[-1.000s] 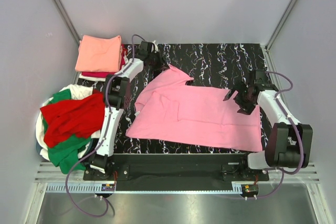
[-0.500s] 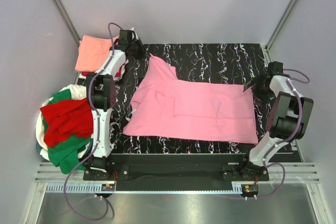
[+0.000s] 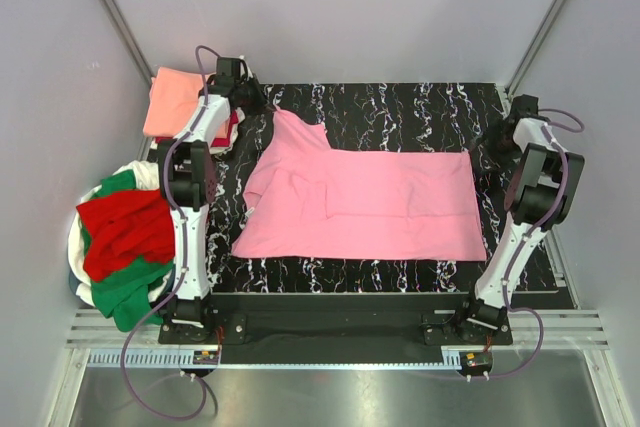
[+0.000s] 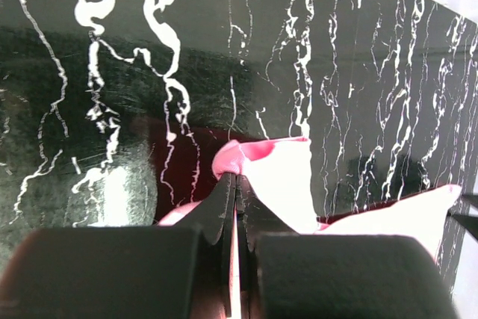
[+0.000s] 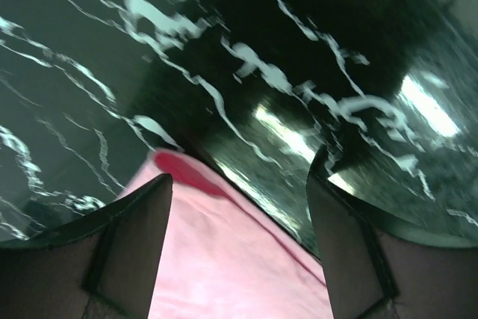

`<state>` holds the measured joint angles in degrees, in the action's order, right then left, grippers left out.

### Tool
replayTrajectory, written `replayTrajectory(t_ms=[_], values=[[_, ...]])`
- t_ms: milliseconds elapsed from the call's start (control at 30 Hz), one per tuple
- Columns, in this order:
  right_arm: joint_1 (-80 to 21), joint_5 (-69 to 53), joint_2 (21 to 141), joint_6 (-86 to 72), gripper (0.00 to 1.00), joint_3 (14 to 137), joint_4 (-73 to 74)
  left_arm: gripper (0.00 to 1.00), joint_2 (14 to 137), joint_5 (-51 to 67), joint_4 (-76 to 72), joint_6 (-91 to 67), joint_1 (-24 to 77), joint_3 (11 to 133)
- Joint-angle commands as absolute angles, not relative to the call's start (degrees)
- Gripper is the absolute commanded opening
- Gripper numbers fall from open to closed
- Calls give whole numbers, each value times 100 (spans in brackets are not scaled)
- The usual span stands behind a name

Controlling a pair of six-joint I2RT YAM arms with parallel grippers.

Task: Fold and stack the t-shirts
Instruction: Fold the tshirt

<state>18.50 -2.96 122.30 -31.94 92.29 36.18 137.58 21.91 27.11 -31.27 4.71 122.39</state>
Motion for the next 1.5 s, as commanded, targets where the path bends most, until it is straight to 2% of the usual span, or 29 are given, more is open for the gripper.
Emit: replayTrajectory(t_ms=[0, 233, 333, 567, 600, 733, 867, 1033, 1467], values=[[1854, -562, 12585, -3102, 79, 9782, 3674, 0, 13737, 2338, 2540, -2997, 475, 12533], [1521, -729, 12894, -3076, 77, 9854, 3560, 0, 13816, 2364, 2496, -3050, 475, 12533], [1468, -870, 12814, -3138, 67, 9563, 3297, 0, 13816, 2355, 2514, -3041, 475, 12516], [1433, -870, 13025, -3032, 27, 9703, 3305, 0, 13799, 2338, 2540, -3041, 475, 12533], [1433, -844, 13043, -2980, 15, 9816, 3331, 0, 13799, 2338, 2566, -3032, 475, 12551], [1433, -765, 13060, -2901, 0, 10124, 3550, 0, 13790, 2355, 2768, -2953, 466, 12761], [1433, -1097, 12833, -2813, 0, 10327, 3569, 0, 13510, 2364, 2988, -2804, 466, 12824], [1433, -1564, 12244, -2777, 0, 9932, 3157, 0, 12833, 2355, 3129, -2567, 466, 12420], [1538, -1793, 10338, -2646, 0, 8201, 2646, 0, 10838, 2426, 3234, -2092, 527, 9979]])
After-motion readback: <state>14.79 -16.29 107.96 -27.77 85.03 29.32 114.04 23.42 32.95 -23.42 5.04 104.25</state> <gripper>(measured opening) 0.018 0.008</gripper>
